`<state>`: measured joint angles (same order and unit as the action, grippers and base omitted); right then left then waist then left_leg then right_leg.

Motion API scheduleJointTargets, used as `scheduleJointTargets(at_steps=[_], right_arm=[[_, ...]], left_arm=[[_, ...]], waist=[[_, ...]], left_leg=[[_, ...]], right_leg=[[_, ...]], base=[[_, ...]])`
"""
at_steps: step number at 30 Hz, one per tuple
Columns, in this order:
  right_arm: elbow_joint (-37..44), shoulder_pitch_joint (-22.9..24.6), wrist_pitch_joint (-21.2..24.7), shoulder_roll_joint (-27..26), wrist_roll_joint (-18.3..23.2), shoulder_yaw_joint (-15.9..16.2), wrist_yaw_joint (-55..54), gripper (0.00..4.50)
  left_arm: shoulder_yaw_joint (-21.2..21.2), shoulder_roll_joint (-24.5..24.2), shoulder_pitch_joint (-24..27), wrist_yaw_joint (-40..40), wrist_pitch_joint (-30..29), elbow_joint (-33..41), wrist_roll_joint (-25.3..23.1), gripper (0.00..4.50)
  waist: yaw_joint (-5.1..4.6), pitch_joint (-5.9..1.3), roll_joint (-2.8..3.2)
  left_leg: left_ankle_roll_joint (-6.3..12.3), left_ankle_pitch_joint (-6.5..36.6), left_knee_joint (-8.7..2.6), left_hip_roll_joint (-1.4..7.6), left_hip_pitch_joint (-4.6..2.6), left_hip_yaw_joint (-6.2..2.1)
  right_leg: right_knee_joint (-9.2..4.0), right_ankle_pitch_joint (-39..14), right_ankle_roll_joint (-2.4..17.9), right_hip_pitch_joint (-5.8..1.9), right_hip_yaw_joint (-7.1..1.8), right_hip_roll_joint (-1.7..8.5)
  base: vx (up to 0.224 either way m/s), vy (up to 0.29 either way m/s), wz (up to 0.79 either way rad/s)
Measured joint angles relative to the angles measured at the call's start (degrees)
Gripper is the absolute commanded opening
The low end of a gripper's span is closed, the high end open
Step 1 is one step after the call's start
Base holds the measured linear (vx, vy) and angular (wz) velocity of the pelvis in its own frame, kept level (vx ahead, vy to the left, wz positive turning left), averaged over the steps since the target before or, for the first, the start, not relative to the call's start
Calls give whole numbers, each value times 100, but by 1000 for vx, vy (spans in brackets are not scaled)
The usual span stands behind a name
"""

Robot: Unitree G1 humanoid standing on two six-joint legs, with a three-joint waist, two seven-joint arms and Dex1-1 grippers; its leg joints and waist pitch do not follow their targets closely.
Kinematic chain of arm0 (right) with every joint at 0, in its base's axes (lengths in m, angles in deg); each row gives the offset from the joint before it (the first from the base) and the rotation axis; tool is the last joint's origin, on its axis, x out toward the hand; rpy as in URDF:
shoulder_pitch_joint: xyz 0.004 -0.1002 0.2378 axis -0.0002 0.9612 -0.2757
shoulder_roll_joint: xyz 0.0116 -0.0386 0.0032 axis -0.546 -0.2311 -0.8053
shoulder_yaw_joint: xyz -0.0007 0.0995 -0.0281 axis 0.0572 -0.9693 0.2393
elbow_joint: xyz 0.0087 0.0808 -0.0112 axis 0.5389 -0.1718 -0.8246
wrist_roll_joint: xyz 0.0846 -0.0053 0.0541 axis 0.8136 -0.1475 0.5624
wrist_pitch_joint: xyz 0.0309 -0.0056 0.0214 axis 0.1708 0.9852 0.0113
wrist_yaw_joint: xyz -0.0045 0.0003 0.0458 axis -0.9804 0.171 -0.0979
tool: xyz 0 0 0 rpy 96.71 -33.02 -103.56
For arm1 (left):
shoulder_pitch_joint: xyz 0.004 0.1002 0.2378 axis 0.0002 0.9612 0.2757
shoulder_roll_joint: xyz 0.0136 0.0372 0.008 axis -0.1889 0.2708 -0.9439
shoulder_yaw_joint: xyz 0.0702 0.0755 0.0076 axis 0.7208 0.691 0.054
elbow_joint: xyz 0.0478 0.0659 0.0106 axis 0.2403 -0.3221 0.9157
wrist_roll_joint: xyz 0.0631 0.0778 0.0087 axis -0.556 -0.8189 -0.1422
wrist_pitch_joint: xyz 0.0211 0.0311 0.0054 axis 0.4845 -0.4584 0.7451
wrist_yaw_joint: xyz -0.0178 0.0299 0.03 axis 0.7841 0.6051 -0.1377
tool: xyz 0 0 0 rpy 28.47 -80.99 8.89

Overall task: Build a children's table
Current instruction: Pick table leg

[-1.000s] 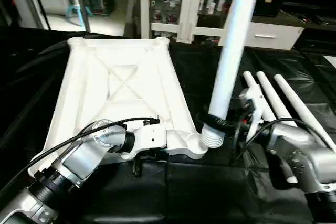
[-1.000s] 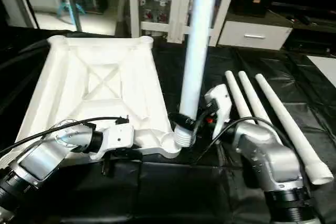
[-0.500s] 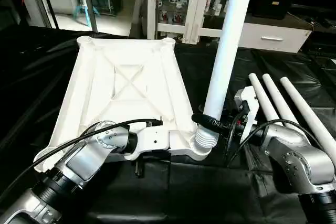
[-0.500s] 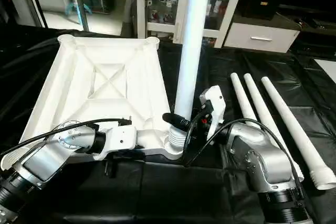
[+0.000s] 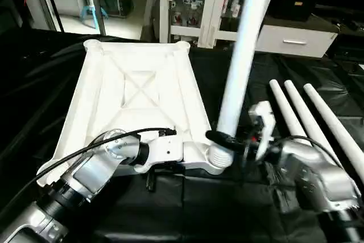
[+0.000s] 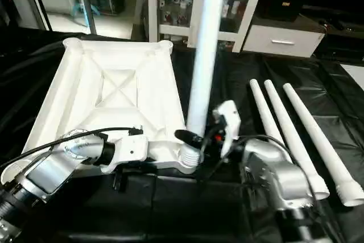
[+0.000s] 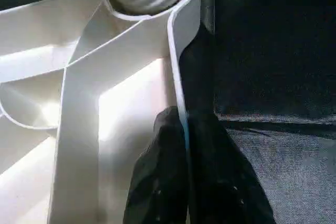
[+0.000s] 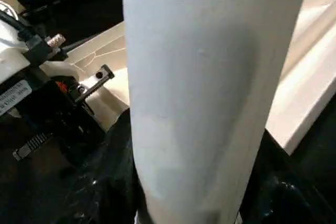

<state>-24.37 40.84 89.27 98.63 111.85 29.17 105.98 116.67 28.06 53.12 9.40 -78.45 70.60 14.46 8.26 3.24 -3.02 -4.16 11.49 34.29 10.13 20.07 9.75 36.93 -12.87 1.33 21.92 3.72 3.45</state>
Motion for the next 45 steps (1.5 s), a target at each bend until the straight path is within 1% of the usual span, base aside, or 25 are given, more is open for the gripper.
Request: scheduleJointTargets(at_steps=[5, 8, 14, 17, 20, 23, 28, 38, 41, 42, 45], right_arm=[[-173, -140, -4, -10, -56, 43, 132, 186], [-241, -191, -87, -10, -94, 90, 183, 186], [-256, -186, -176, -25, -157, 106, 205, 186], [-186, -84, -243, -34, -158, 92, 186, 186], [-136, 82, -349, -114, -139, -10, 129, 186], [-147, 243, -438, -286, -34, -170, -8, 186], [-189, 318, -514, -389, 22, -256, -86, 186], [-256, 686, -1095, -676, 51, -450, -205, 186], [-348, 866, -1467, -866, 45, -517, -305, 186], [-383, 944, -1630, -951, 45, -549, -350, 186], [-445, 1032, -1911, -1092, 10, -572, -469, 186]], left_arm=[[6, 4, -58, 90, -32, -65, -1, 0], [6, 3, -74, 102, -63, -73, -1, 0], [-4, 8, -74, 103, -106, -73, -5, 0], [-3, 12, -74, 108, -110, -72, -6, 0], [-4, 18, -74, 128, -113, -70, -5, 0], [-4, 18, -74, 146, -129, -71, -5, 0], [-8, 25, -75, 146, -158, -79, -13, 0], [-33, 104, -87, 93, -225, -124, -32, 0], [-44, 150, -88, 57, -261, -181, -38, 0], [-46, 168, -88, 33, -281, -202, -43, 0], [-44, 204, -88, -30, -323, -246, -52, 0]], waist=[[-5, 0, -1], [-12, -1, -2], [-17, -2, -3], [-12, -3, -4], [-10, -5, -7], [-14, -13, -9], [-19, -18, -12], [-11, -42, -37], [-13, -60, -47], [-14, -65, -45], [-23, -56, -31]], left_leg=[[0, 0, 1, 0, 2, 1], [0, 0, 0, 0, 2, 1], [0, 0, 0, 0, 0, 0], [0, 0, -1, 0, -1, 0], [0, 0, -6, 0, -2, 0], [0, 0, -6, 0, -2, 0], [0, 0, -10, 0, -4, 0], [0, 1, -17, 0, -9, 0], [0, 1, -33, 0, -18, 0], [0, 1, -45, 0, -29, 0], [1, 1, -68, -4, -78, 0]], right_leg=[[-4, 6, 11, -2, 0, 0], [-4, 6, 10, -2, 0, 0], [-4, -1, -1, -2, 0, 0], [-5, -2, -3, -3, 0, 0], [-15, 0, 0, -7, 0, 0], [-18, 4, 7, -9, 0, 0], [-20, -3, -5, -10, 0, 0], [-41, -9, -15, -27, 1, 0], [-58, -9, -15, -39, 3, 0], [-73, -8, -15, -52, 6, 0], [-105, -11, -19, -96, 7, 0]], base=[[0, 0, 0], [0, 0, 0], [0, 0, 0], [0, 0, 0], [0, 0, 0], [0, 0, 0], [0, 0, 0], [0, 0, 0], [0, 0, 0], [0, 0, 0], [0, 0, 0]])
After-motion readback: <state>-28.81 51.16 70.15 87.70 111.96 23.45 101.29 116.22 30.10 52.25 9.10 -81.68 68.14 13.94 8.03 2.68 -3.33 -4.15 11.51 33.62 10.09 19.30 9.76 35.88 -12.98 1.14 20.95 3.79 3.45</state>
